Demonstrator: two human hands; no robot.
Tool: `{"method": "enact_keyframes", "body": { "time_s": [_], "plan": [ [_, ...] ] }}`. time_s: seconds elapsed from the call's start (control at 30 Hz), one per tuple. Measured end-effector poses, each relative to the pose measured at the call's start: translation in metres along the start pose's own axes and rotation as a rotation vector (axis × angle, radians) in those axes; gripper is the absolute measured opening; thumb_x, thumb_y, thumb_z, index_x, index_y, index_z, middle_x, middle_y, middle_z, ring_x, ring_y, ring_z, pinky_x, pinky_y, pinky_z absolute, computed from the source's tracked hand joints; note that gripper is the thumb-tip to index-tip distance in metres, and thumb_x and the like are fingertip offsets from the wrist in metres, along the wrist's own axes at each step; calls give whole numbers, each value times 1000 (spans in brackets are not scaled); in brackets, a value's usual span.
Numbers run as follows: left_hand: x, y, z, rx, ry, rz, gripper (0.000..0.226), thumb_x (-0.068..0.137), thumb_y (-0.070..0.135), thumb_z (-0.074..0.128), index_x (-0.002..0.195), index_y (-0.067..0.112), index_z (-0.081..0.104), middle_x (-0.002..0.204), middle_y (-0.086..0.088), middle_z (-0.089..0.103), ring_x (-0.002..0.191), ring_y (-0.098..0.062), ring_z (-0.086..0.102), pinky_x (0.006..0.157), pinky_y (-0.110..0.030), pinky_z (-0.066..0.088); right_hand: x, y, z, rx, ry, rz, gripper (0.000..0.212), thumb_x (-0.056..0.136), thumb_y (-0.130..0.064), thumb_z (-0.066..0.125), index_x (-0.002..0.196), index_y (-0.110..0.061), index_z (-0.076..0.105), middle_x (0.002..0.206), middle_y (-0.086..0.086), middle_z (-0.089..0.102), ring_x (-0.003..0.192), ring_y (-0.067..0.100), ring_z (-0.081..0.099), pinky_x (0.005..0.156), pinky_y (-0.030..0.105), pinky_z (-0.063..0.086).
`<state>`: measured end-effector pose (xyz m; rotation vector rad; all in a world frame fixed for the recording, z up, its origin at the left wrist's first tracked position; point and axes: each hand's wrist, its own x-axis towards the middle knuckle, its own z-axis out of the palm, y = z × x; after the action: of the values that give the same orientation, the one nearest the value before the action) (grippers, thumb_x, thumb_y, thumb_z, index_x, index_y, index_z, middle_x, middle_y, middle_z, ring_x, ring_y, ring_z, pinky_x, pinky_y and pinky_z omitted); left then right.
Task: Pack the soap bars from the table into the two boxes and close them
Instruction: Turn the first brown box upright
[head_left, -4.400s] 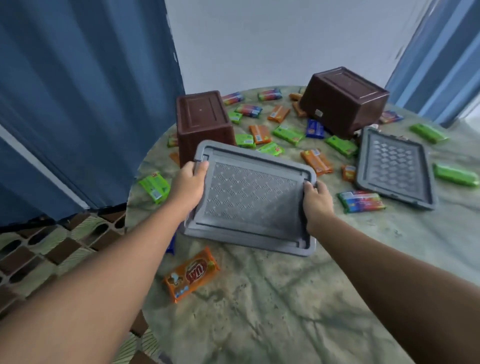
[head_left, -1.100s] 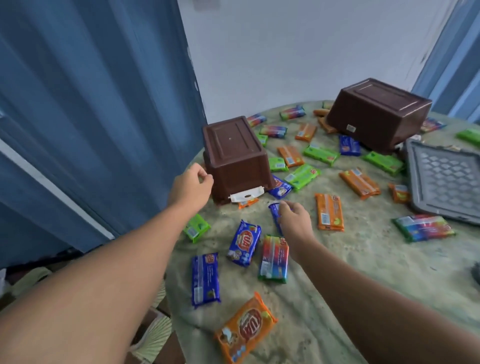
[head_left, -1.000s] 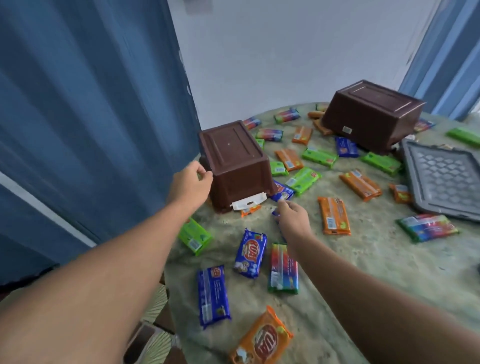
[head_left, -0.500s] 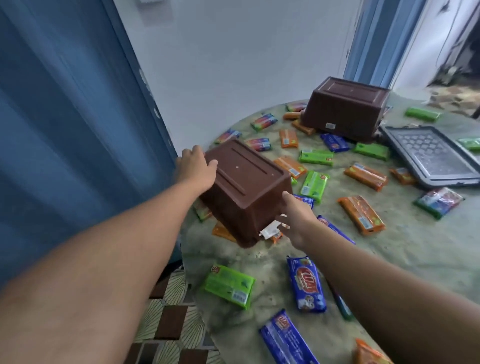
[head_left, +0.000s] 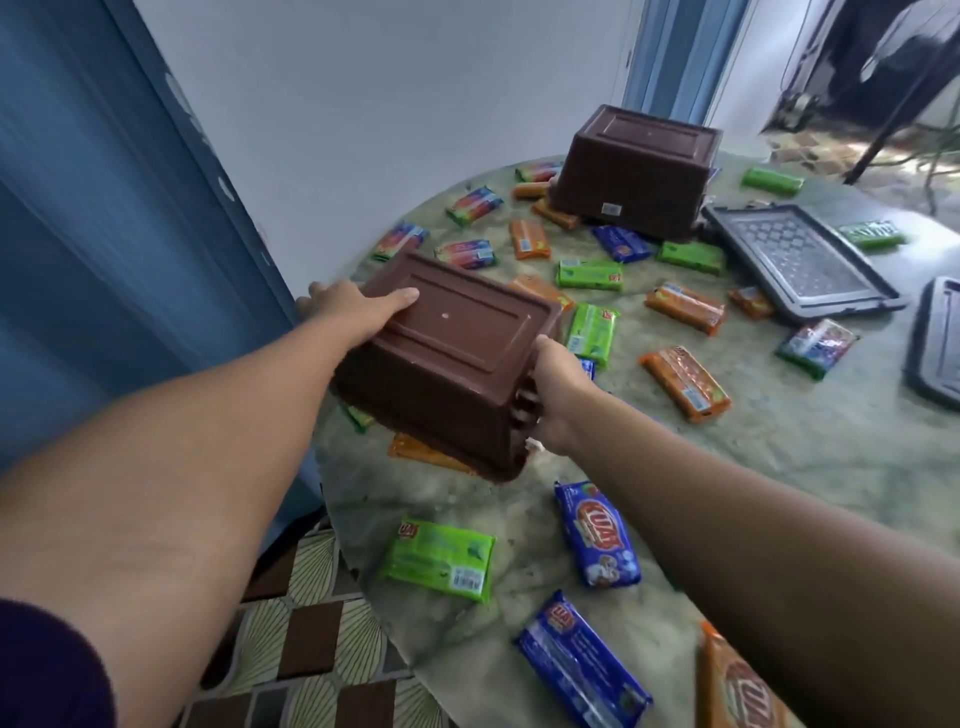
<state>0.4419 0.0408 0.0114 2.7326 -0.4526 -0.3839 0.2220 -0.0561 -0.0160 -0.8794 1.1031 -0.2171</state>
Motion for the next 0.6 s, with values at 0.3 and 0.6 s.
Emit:
{"method": "enact_keyframes", "body": {
  "time_s": [0.3, 0.6],
  "plan": [
    [-73, 26, -26, -483, 121, 153, 72, 75, 69, 71, 121, 17, 53, 114, -1, 61, 102, -22, 61, 81, -37, 53, -55, -26, -47, 22, -68, -143, 50, 107, -30, 27, 74, -20, 64, 48, -3, 65, 33, 10, 58, 30, 17, 39],
    [-211, 107, -4, -720, 367, 170, 76, 84, 86, 37, 121, 28, 68, 109, 5, 69, 102, -18, 63, 94, -42, 48, -36, -68, -166, 289, -83, -175, 44, 100, -42, 36, 65, -22, 54, 58, -1, 57, 56, 20, 52, 61, 29, 44]
  ]
}}
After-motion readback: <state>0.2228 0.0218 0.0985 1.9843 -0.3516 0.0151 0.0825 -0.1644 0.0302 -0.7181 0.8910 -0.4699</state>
